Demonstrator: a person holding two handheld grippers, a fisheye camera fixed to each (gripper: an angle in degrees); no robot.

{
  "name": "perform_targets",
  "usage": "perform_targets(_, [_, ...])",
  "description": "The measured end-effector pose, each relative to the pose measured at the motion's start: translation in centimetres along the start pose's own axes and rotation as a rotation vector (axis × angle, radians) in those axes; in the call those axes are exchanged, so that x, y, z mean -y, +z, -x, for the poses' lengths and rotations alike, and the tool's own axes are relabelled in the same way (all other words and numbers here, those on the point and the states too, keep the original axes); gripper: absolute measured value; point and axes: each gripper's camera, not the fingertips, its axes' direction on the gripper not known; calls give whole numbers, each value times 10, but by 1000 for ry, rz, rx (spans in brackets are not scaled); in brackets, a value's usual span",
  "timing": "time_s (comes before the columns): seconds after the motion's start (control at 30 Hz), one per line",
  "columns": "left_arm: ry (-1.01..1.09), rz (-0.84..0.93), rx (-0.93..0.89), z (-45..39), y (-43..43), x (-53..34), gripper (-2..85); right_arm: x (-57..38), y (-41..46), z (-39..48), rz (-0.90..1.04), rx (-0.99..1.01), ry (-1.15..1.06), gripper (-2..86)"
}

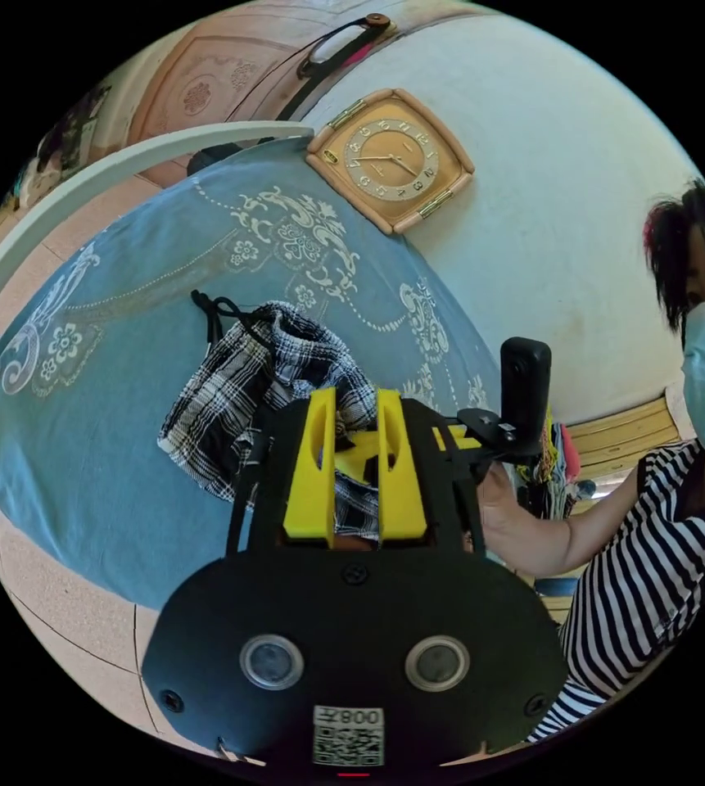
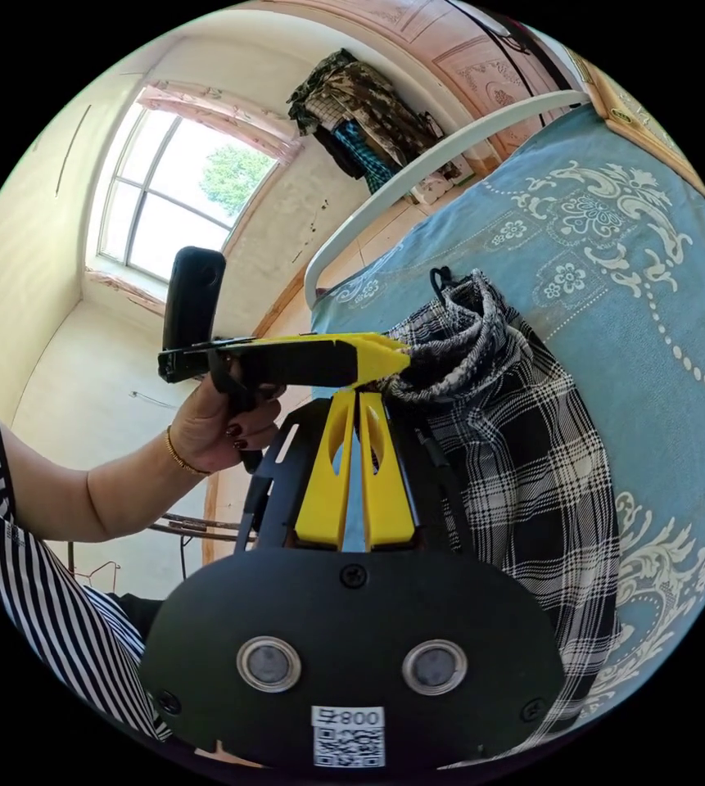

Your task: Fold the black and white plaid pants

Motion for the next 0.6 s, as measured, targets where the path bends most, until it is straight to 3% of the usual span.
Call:
perform_targets(0.1, [-30,-106,22,6,-19,-6,38,5,5,8,17,-34,-71,5])
perform_targets(0.2, [-195,-194,67,29,-35,-23,32,13,24,8,76,-47,-105,5])
perform_targets(0.33, [-423,-261,-1,67,-35,-52,43,16,63,-13,204,-25,-61,6])
perform_targets(0.5, [-353,-371,47,49,-44,-55,78,11,67,-33,172,56,25,11])
perform_targets(0.6, [-198,-257,85,25,-29,-33,93,11,60,-41,133,110,64,18])
